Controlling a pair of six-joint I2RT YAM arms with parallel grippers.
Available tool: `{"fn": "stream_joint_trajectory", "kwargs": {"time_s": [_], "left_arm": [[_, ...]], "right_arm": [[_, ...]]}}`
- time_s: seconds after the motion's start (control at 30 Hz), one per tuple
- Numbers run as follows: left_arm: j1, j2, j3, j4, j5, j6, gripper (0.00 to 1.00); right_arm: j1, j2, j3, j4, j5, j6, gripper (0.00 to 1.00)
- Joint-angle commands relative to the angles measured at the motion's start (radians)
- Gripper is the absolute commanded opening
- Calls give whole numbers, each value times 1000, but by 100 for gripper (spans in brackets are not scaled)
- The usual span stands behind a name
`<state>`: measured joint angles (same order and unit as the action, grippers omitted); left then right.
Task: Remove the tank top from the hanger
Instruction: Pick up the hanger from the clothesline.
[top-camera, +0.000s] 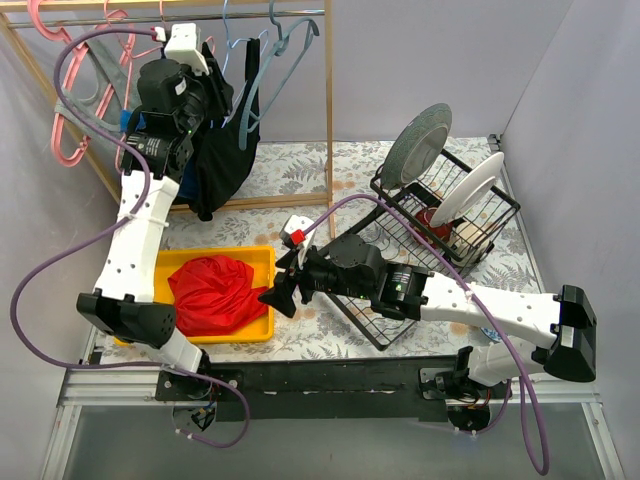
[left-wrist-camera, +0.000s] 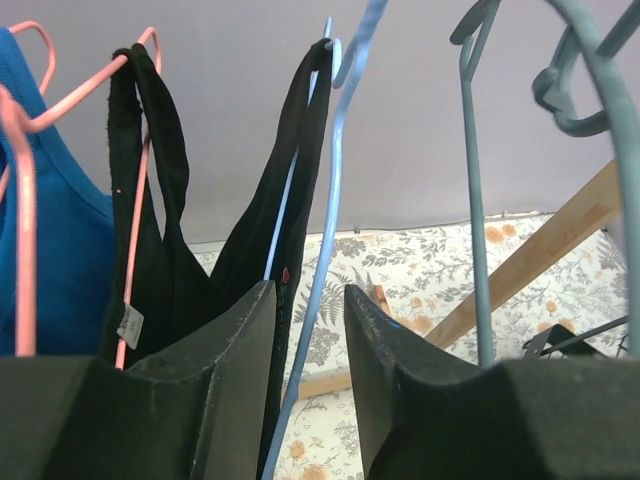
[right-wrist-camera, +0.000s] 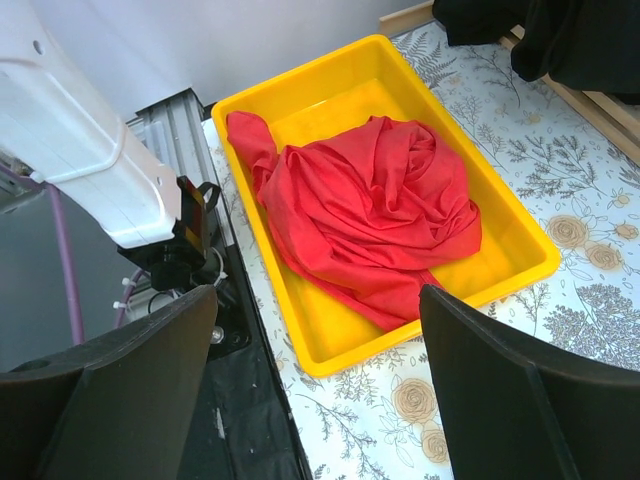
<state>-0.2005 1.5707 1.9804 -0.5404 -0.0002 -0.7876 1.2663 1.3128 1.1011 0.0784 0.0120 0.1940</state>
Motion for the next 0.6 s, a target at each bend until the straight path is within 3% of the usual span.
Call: {"fn": "stream_joint_trajectory", "kwargs": {"time_s": [0.0,0.3,0.57], "left_arm": [[0,34,44,-10,22,25,34],[0,48,112,-4,12,13,3],[0,112,299,-98,17,10,0]], "right_arm": [[5,-21,13,49,16,-18,90],[4,-41,23,47,16,-30,90],[4,-41,32,54,16,-38,90]]}}
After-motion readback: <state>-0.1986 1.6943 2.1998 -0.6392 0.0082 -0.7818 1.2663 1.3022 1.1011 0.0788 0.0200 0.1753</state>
